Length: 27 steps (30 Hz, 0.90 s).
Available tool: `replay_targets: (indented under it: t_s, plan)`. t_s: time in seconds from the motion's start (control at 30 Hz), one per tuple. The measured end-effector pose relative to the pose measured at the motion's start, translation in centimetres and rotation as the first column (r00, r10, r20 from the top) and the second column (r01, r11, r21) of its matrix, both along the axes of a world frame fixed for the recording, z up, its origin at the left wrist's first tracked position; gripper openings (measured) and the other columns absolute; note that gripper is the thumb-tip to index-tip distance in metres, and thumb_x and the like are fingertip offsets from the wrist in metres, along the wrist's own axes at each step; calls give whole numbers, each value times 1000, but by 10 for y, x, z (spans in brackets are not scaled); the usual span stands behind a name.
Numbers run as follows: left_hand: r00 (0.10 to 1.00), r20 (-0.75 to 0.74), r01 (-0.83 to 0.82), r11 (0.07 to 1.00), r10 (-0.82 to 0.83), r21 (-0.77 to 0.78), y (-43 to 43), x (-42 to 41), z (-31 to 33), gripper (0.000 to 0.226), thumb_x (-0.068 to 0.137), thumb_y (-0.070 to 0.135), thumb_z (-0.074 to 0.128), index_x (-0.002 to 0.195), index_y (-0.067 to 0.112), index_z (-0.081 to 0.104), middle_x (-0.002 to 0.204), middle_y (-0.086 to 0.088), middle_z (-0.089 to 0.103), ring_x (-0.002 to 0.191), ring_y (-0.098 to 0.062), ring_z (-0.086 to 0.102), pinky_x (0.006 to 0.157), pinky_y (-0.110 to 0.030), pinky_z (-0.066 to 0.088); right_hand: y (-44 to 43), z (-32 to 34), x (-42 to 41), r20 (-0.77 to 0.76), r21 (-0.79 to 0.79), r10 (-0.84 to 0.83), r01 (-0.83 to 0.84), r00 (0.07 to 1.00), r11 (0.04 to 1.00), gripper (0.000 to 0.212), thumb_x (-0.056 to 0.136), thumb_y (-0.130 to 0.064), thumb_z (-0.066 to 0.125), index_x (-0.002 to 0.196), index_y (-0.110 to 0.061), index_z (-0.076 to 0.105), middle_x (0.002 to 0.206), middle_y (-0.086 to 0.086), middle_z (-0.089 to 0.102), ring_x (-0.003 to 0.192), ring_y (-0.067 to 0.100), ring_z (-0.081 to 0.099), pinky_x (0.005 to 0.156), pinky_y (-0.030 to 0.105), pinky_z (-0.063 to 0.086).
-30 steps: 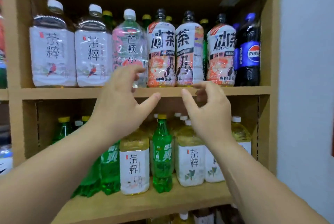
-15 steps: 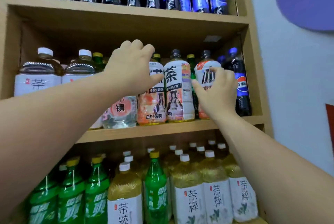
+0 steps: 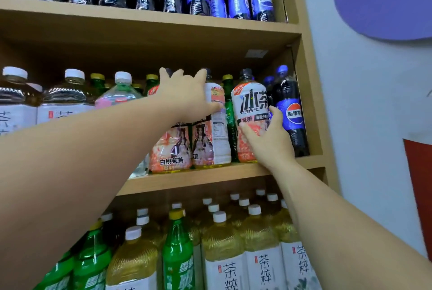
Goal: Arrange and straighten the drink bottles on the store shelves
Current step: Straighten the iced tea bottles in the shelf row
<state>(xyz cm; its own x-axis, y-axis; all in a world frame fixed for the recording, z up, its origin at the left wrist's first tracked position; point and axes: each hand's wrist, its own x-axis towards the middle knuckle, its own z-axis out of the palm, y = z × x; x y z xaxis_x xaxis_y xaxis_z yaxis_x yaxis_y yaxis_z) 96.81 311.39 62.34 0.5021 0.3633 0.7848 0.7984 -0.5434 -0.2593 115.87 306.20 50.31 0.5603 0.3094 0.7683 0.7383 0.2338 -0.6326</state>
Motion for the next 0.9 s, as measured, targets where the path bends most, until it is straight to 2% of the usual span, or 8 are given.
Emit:
replay_targets:
  t_s: [0.1, 0.23, 0.33, 0.4, 0.5, 0.63, 0.8, 0.9]
  plan:
    - [999, -6, 39, 999, -40, -9, -2, 3, 1, 89, 89, 77, 47, 159, 31, 19, 145, -9, 57, 150, -37, 29, 121, -67, 1, -2, -1, 4, -3, -24, 69, -69, 998, 997, 87, 85, -56, 73, 152, -36, 21, 129, -3, 63, 113, 22, 63, 98, 45, 52]
    - [998, 11, 69, 998, -69, -10, -12, 2, 4, 83, 87, 70, 56, 154, 28, 32, 115, -9, 68, 128, -38, 53, 122, -62, 10, -5, 1, 11, -39, -15, 222, -223, 974, 975, 90, 85, -43, 79, 153, -32, 22, 126, -6, 61, 112, 16, 62, 99, 45, 52]
    - [987, 21, 157, 987, -158, 37, -20, 0, 2, 85, 81, 63, 65, 154, 31, 35, 123, -10, 60, 126, -36, 50, 115, -52, 31, -7, 2, 15, -77, 4, 284, -284, 956, 959, 79, 81, -35, 84, 143, -30, 35, 124, -6, 64, 108, 11, 64, 92, 37, 53]
    - [960, 61, 272, 962, -272, 14, -25, -1, 0, 85, 78, 58, 73, 152, 36, 37, 127, -7, 51, 122, -30, 48, 97, -41, 44, -7, 2, 14, -83, 3, 277, -278, 957, 961, 71, 73, -43, 87, 130, -31, 47, 121, -6, 67, 106, 12, 66, 90, 37, 55]
    - [904, 110, 416, 909, -413, -9, -30, 2, -6, 83, 75, 47, 79, 148, 41, 40, 123, -2, 41, 108, -23, 50, 84, -33, 45, -7, 1, 15, -101, 0, 298, -300, 949, 954, 68, 63, -54, 84, 121, -31, 60, 114, -5, 71, 101, 13, 70, 90, 43, 59]
    - [827, 183, 546, 837, -532, -35, -32, 6, -14, 79, 75, 37, 83, 144, 43, 44, 123, 1, 32, 107, -19, 48, 85, -31, 51, -15, -1, 14, -117, 24, 339, -339, 933, 941, 43, 80, -35, 84, 116, -26, 61, 107, -5, 73, 96, 11, 70, 77, 31, 56]
    - [782, 178, 620, 777, -598, -112, -34, 0, -12, 80, 74, 41, 88, 139, 51, 43, 127, 2, 30, 114, -19, 45, 88, -27, 49, -14, -2, 11, -103, 17, 253, -253, 962, 967, 59, 76, -44, 84, 123, -26, 53, 110, -7, 69, 101, 13, 68, 87, 39, 58]
    - [804, 144, 594, 786, -576, -173, -35, -4, -9, 86, 68, 51, 87, 137, 58, 36, 127, -1, 40, 111, -23, 53, 92, -37, 54, -21, -4, 8, -81, 10, 250, -250, 965, 968, 73, 72, -52, 85, 129, -28, 46, 114, -7, 67, 102, 12, 67, 91, 43, 58]
